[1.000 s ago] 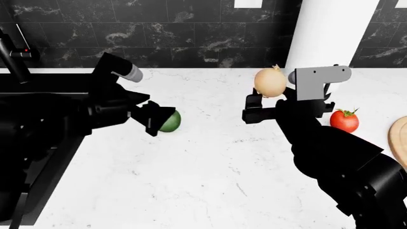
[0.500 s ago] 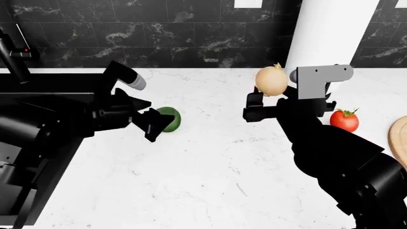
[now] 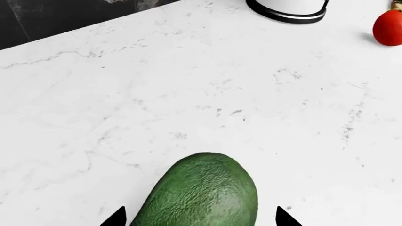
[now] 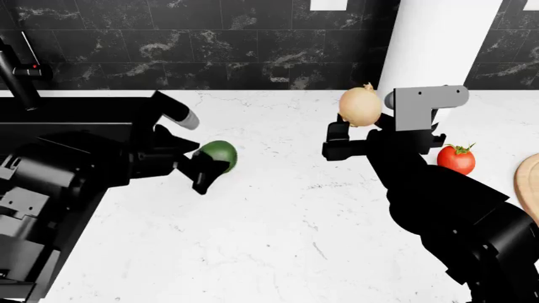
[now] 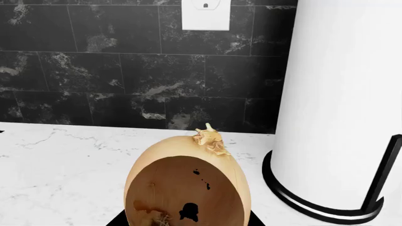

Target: Place the avocado, onion, tomato and bell pepper on the cutting board.

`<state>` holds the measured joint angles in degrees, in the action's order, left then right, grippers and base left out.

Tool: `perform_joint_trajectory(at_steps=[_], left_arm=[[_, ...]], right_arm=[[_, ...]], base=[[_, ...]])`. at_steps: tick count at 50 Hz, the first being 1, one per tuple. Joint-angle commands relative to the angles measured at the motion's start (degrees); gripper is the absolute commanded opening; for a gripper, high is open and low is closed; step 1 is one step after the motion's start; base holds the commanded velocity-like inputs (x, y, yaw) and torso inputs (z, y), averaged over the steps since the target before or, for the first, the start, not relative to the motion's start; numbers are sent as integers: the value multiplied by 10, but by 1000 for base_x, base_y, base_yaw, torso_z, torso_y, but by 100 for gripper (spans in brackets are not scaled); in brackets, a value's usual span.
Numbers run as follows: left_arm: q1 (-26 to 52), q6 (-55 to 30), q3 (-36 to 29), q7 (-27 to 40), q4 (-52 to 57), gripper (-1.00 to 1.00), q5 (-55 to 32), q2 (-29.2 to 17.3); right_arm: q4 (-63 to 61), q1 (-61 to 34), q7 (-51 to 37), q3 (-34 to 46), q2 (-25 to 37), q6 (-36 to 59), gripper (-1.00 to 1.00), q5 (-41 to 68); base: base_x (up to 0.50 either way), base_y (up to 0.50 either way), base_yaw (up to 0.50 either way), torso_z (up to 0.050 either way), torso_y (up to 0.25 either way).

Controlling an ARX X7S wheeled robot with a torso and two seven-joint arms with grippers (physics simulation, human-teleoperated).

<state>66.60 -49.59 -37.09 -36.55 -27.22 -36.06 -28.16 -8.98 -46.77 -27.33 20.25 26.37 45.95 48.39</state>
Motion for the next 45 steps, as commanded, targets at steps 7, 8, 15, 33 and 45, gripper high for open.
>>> perform_joint_trajectory(at_steps=[7,8,15,33,45], left_arm=[[-14,7,-11,2,16,-100,3,-6],[-15,6,-10,0,22,-100,1,-8],[-15,5,-6,4,34,-100,-2,-14],[-41,-14,48,53,195,-100,-53,-64],[-67,-16,98,93,264,-100,-92,-80]], right_arm=[[-6,0,5,-1,1,1,-100,-6],[-7,1,3,-2,2,1,-100,-6],[-18,5,-4,-6,4,3,-100,-1],[-53,9,-22,-17,16,16,-100,15],[-67,9,-27,-19,19,20,-100,23]], base=[[0,0,0,0,0],[0,0,0,0,0],[0,0,0,0,0],[0,0,0,0,0],[0,0,0,0,0]])
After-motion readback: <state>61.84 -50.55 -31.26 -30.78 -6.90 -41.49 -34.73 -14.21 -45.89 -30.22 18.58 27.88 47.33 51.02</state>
